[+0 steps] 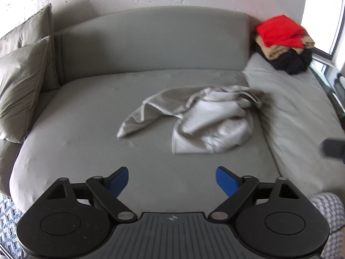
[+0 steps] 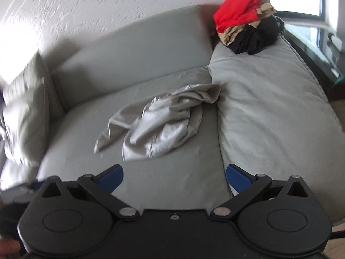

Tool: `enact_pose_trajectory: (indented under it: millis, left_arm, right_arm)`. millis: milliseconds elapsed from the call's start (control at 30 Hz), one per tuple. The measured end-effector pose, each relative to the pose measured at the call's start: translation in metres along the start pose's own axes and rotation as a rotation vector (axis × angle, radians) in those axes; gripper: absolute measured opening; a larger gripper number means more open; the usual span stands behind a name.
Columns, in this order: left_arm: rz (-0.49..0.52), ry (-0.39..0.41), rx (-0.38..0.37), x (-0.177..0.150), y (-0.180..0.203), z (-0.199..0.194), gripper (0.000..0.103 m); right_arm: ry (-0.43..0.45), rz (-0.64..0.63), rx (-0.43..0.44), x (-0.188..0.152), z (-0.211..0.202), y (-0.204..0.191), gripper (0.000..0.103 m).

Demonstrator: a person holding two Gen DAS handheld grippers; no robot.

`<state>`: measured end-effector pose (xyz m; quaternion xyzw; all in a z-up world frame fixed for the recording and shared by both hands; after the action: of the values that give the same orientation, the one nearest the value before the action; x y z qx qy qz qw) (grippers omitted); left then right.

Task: Fold clothes

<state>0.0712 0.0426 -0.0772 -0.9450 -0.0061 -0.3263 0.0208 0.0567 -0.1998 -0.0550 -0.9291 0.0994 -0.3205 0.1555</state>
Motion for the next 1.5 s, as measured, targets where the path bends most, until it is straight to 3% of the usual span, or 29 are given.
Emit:
enact_pose_trajectory:
  millis: [133, 300, 533, 767, 933, 967, 1000, 1033, 1167, 1333, 1400, 1500]
  left_arm:
    - [-0.03, 0.014, 0.009, 0.017, -0.019, 0.026, 0.068]
    - [-0.071, 0.029, -0.099, 0.034, -0.021, 0.071, 0.048]
    - [-0.087, 0.032, -0.235, 0.062, -0.018, 0.149, 0.048]
    - [-0.139, -0.065, -0.436, 0.07, -0.018, 0.213, 0.054]
    - [-0.129, -0.123, -0.546, 0.067, -0.001, 0.232, 0.035]
    - [-0.116, -0.126, -0.561, 0.067, 0.003, 0.231, 0.024]
    - [-0.103, -0.128, -0.576, 0.067, 0.007, 0.231, 0.006]
    - [-0.073, -0.118, -0.564, 0.067, 0.012, 0.228, 0.0]
    - [0.103, 0.016, -0.512, 0.071, 0.038, 0.185, 0.0]
    - [0.344, 0.166, -0.579, 0.052, 0.085, 0.095, 0.0]
    - [0.465, 0.185, -0.618, 0.03, 0.107, 0.066, 0.0]
    - [0.647, 0.146, -0.635, -0.016, 0.131, 0.046, 0.0]
  right_arm:
    - [0.033, 0.086, 0.044, 0.02, 0.022, 0.018, 0.103]
    - [0.02, 0.123, 0.059, 0.031, 0.062, 0.035, 0.101]
    - [-0.041, 0.162, 0.06, 0.038, 0.12, 0.059, 0.077]
    - [-0.079, 0.214, 0.056, 0.041, 0.154, 0.08, 0.076]
    - [-0.088, 0.24, 0.044, 0.042, 0.165, 0.09, 0.076]
    - [-0.086, 0.244, 0.041, 0.042, 0.165, 0.091, 0.076]
    - [-0.084, 0.248, 0.038, 0.043, 0.165, 0.093, 0.076]
    - [-0.083, 0.252, 0.036, 0.044, 0.164, 0.094, 0.076]
    - [-0.07, 0.263, 0.031, 0.048, 0.16, 0.099, 0.076]
    - [-0.05, 0.295, 0.041, 0.051, 0.147, 0.101, 0.077]
    - [-0.046, 0.311, 0.048, 0.049, 0.139, 0.102, 0.077]
    - [-0.046, 0.329, 0.05, 0.041, 0.123, 0.104, 0.077]
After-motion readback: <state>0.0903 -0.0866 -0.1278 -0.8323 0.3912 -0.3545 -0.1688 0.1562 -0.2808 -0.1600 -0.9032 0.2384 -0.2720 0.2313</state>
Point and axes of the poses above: each gripper's, at about its wrist camera, not at the fingertips, and z roughly the way its jaws point, y to its right, x to its top, the point moved 8 cm from there along z, roughly the way its jaws point, and after that the axes turned 2 degrees about -x, right-handed, at the moved point
